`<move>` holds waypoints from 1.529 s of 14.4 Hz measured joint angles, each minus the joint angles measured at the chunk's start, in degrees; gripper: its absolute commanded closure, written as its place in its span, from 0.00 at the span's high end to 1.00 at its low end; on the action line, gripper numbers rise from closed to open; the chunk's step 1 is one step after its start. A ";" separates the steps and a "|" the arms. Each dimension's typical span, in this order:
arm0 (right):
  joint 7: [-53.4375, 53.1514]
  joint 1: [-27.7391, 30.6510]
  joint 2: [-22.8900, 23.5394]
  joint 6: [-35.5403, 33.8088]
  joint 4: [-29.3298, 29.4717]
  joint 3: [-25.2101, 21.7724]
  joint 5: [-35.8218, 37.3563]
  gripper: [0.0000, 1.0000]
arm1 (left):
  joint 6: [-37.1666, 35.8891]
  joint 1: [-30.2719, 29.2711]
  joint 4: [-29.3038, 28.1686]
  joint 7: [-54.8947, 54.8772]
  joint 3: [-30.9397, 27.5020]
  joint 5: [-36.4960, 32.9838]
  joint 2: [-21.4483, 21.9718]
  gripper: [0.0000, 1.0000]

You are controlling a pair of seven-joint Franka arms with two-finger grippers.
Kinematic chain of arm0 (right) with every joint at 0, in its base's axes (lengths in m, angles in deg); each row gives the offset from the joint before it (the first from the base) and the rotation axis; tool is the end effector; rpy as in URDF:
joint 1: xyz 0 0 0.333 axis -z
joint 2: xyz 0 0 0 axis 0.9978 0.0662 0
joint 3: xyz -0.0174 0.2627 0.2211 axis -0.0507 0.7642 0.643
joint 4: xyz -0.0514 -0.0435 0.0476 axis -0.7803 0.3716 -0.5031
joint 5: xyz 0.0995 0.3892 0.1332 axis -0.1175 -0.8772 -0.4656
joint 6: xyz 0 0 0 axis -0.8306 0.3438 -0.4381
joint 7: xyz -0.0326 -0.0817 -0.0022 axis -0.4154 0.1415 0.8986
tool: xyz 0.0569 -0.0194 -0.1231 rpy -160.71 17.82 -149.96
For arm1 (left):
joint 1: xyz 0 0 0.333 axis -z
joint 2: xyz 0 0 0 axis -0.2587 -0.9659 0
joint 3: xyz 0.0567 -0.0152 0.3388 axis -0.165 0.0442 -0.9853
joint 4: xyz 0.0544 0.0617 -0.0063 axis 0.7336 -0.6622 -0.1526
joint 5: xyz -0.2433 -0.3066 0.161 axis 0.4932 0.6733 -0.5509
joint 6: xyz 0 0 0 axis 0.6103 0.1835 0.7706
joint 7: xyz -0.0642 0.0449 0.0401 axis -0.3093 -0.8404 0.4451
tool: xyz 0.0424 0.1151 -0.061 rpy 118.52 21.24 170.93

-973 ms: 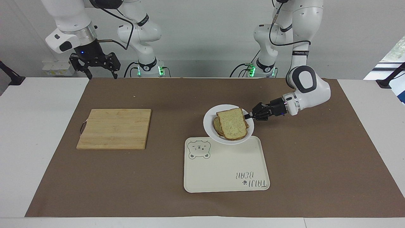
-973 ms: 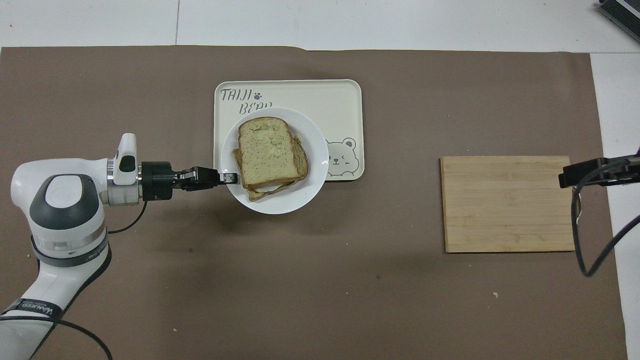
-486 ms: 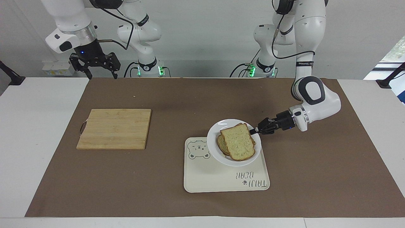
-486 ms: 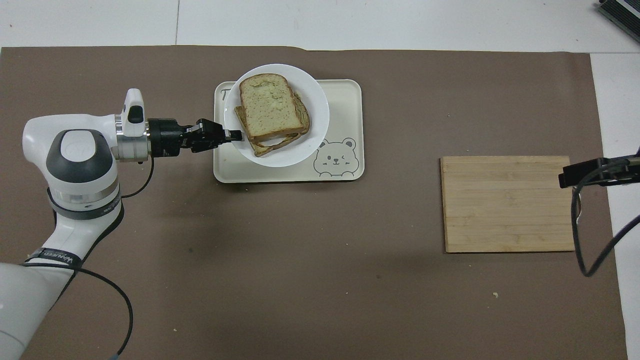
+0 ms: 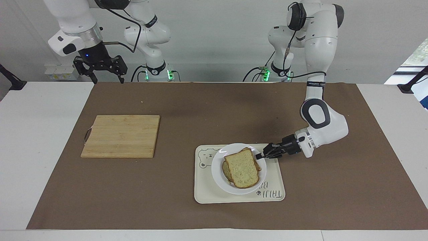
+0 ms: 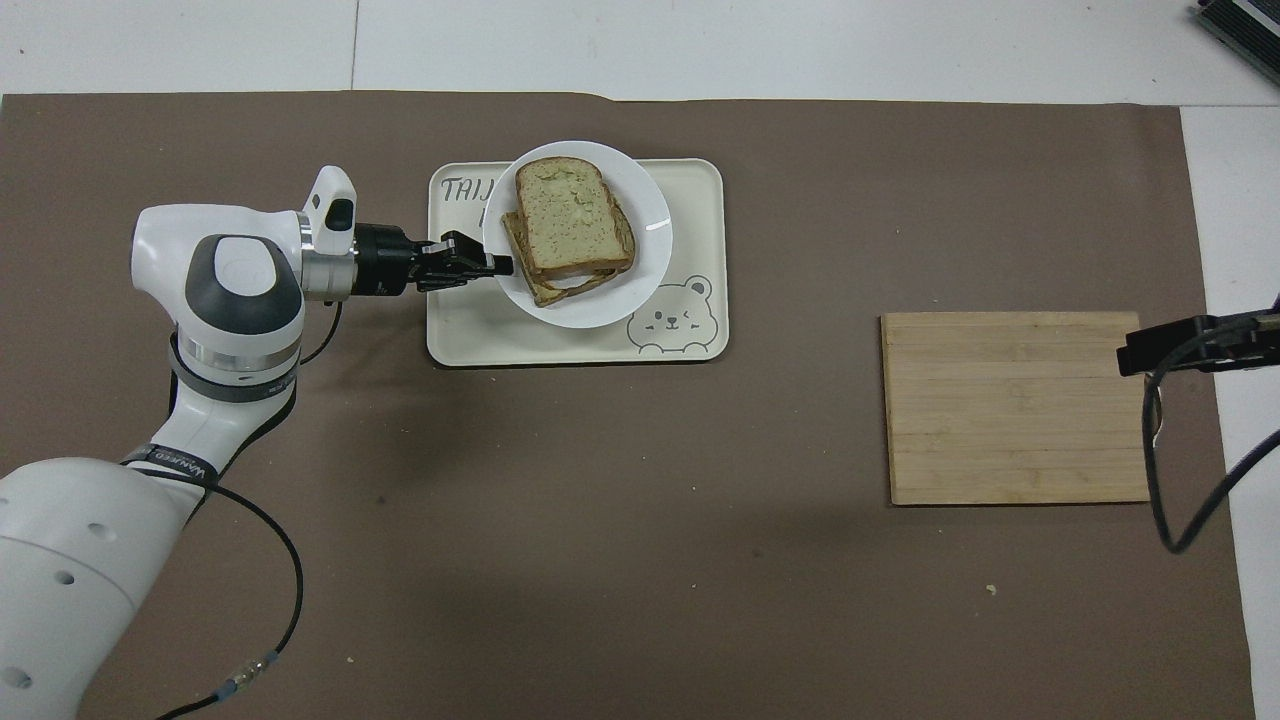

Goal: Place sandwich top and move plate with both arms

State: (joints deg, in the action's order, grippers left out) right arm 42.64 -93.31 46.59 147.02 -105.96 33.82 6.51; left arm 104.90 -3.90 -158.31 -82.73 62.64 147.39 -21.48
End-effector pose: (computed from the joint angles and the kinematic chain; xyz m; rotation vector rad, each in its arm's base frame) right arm 0.5593 -0.0073 0.6466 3.1220 0.0416 -0.0146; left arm 0.6953 -0.1993 0.2745 2.1623 0.0819 0.0281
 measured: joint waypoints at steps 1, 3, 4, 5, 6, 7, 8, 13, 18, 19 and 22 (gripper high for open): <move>0.00 0.00 0.00 0.00 0.00 0.00 0.00 1.00 | 0.67 -0.01 0.61 0.02 0.23 -1.57 -1.19 0.00; 0.00 0.00 0.00 0.00 0.00 0.00 0.00 1.00 | 0.92 -0.26 1.77 0.04 0.30 -2.79 -2.61 0.00; 0.00 0.00 0.00 0.00 -0.01 0.00 0.00 1.00 | 1.09 -0.32 2.16 0.24 0.30 -3.18 -2.70 0.22; 0.00 0.00 0.00 0.00 -0.01 -0.01 0.00 1.00 | 1.58 -0.32 2.50 0.81 0.39 -3.88 -2.69 0.67; 0.00 0.01 0.00 0.00 -0.02 -0.06 0.00 1.00 | 2.61 -0.28 2.74 1.41 0.45 -5.50 -2.70 0.93; 0.00 0.03 -0.02 0.00 0.01 -0.12 0.00 1.00 | 3.39 -0.30 2.89 1.96 0.30 -7.70 -2.69 1.00; 0.00 0.05 -0.09 0.00 0.13 -0.19 0.00 1.00 | 3.82 -0.30 3.15 2.61 0.01 -10.78 -2.57 1.00; -0.24 0.74 -0.57 -0.34 0.74 -1.21 -2.88 1.00 | 4.08 -0.31 5.32 9.13 -1.48 -35.02 3.74 1.00; -0.24 0.73 -0.64 -0.66 0.63 -1.43 -2.88 1.00 | -2.93 -0.72 5.46 12.71 -2.64 -57.35 15.61 1.00; -0.24 0.75 -0.64 -0.73 0.63 -1.45 -2.86 1.00 | -5.70 -1.34 5.52 12.71 -2.92 -60.45 18.48 1.00; -0.24 0.78 -0.64 -0.80 0.64 -1.50 -2.39 1.00 | -13.53 -2.54 6.29 12.52 -3.95 -67.27 26.20 1.00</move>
State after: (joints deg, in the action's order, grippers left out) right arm 42.40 -92.53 45.95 146.21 -105.32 32.32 4.12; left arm 91.37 -6.44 -152.02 -70.22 58.69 80.12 4.72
